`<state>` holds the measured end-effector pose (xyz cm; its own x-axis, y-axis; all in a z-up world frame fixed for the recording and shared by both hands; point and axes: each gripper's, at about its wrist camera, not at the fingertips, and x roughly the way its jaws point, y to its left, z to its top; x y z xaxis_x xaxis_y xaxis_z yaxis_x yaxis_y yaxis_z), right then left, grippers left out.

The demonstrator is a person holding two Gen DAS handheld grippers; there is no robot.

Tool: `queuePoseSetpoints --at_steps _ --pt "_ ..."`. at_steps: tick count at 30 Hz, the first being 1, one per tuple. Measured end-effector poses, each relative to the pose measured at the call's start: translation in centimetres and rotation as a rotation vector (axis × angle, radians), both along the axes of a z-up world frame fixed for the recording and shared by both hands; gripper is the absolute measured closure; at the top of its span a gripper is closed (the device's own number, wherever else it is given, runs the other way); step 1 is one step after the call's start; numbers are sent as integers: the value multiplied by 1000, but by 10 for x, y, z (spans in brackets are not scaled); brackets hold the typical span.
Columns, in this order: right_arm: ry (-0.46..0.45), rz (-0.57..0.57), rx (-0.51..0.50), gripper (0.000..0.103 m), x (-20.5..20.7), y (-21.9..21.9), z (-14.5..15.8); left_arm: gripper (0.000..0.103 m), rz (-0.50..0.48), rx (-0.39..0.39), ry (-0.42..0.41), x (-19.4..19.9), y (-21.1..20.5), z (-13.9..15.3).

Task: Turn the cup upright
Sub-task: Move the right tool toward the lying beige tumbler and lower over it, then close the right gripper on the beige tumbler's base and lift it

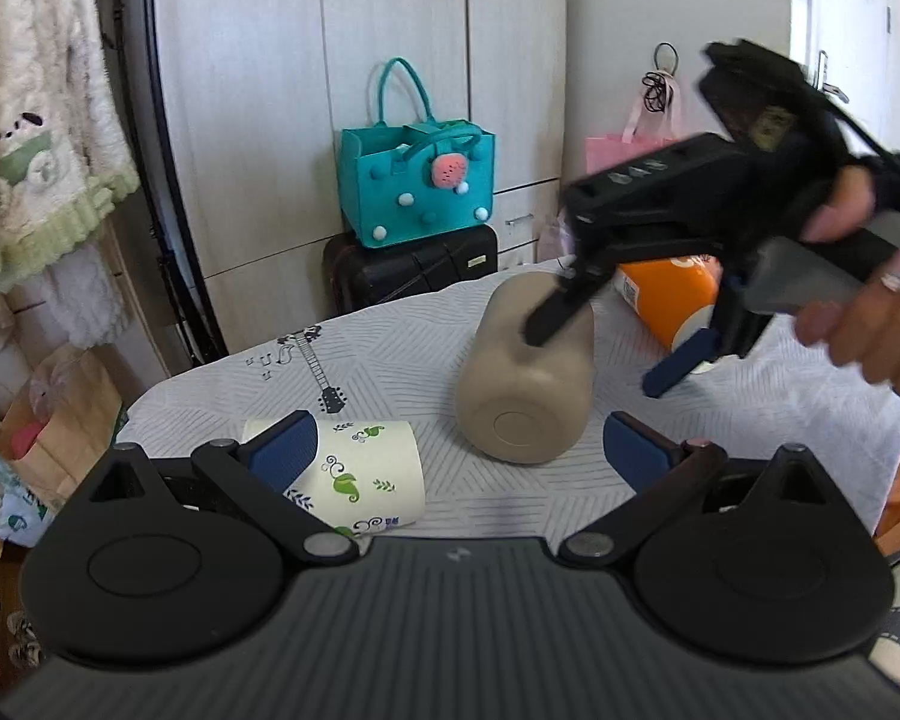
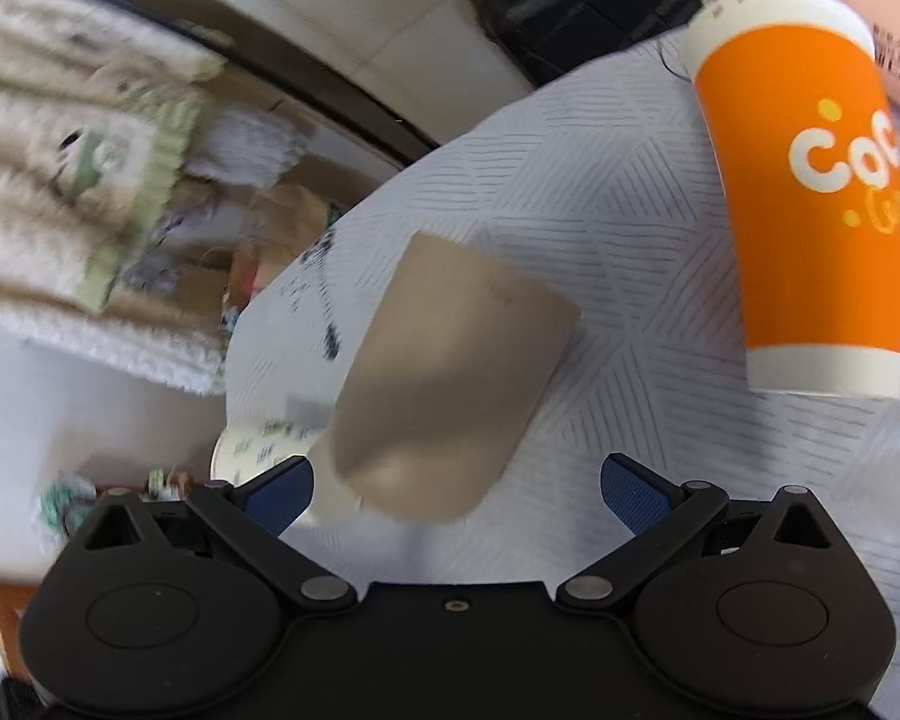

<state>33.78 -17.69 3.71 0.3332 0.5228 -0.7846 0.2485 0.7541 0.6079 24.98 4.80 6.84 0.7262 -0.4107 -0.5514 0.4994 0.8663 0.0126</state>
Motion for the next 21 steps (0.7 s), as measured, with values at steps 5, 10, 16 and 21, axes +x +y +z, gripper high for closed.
queuePoseSetpoints --at_steps 5,10,16,21 --pt "-3 -40 -27 0 18 3 0 0 -37 5 -11 -5 1 -7" --pt "30 -69 -40 0 28 13 -11 0 -39 -7 3 -2 5 -10" --pt "33 -92 -54 0 36 21 -15 0 -18 -70 29 9 26 -17" --pt "43 -92 -76 0 43 25 -18 0 -3 -83 42 15 36 -21"
